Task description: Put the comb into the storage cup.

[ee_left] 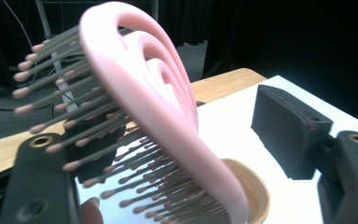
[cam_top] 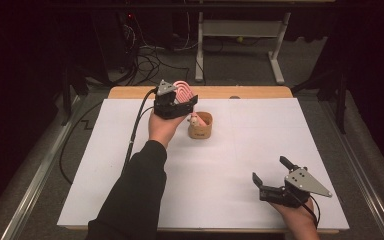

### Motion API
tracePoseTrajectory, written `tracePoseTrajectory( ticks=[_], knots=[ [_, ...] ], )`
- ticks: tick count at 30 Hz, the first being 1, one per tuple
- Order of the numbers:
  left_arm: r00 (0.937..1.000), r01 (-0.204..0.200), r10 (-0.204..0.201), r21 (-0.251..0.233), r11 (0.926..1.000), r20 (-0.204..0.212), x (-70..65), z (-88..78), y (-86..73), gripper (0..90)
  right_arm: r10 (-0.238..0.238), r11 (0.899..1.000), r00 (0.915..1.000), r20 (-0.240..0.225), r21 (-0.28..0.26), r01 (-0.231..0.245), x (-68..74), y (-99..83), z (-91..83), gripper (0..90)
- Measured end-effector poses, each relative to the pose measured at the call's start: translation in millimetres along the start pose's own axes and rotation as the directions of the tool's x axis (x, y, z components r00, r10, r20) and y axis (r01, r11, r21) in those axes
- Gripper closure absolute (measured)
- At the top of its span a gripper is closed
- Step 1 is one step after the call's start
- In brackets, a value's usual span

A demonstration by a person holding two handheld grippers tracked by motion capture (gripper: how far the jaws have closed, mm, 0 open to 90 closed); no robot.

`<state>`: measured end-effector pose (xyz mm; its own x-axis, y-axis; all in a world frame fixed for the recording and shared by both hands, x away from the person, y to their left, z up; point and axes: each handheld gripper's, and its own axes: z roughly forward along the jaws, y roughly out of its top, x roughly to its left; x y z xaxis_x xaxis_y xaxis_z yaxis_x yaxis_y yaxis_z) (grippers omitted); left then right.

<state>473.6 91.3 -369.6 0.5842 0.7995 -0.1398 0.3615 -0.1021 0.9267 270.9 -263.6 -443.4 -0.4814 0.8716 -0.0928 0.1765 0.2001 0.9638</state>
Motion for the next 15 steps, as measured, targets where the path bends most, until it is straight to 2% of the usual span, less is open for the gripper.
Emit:
tracePoseTrajectory(
  ticks=[6, 11, 15],
  knots=[
    [0.9999, 0.009, -0.009, 0.013, 0.9999, 0.010, 2.5, -1.3, 0.1, 22.1, 0.002, 1.000, 1.0000, 0.000, 0.003, -0.002, -0.1, -0.8, 0.5, 0.1],
    [0.9991, 0.037, -0.038, 0.037, 0.9986, 0.019, 5.5, -1.6, -1.0, 14.2, 0.001, 1.000, 1.0000, 0.000, 0.006, -0.001, 0.8, -1.1, 1.4, 0.1],
    [0.9989, 0.041, -0.041, 0.033, 0.9986, 0.020, 6.6, -3.3, -2.4, 13.1, -0.002, 1.000, 1.0000, -0.001, 0.004, 0.002, 1.3, -0.9, 1.6, 0.1]
  ],
)
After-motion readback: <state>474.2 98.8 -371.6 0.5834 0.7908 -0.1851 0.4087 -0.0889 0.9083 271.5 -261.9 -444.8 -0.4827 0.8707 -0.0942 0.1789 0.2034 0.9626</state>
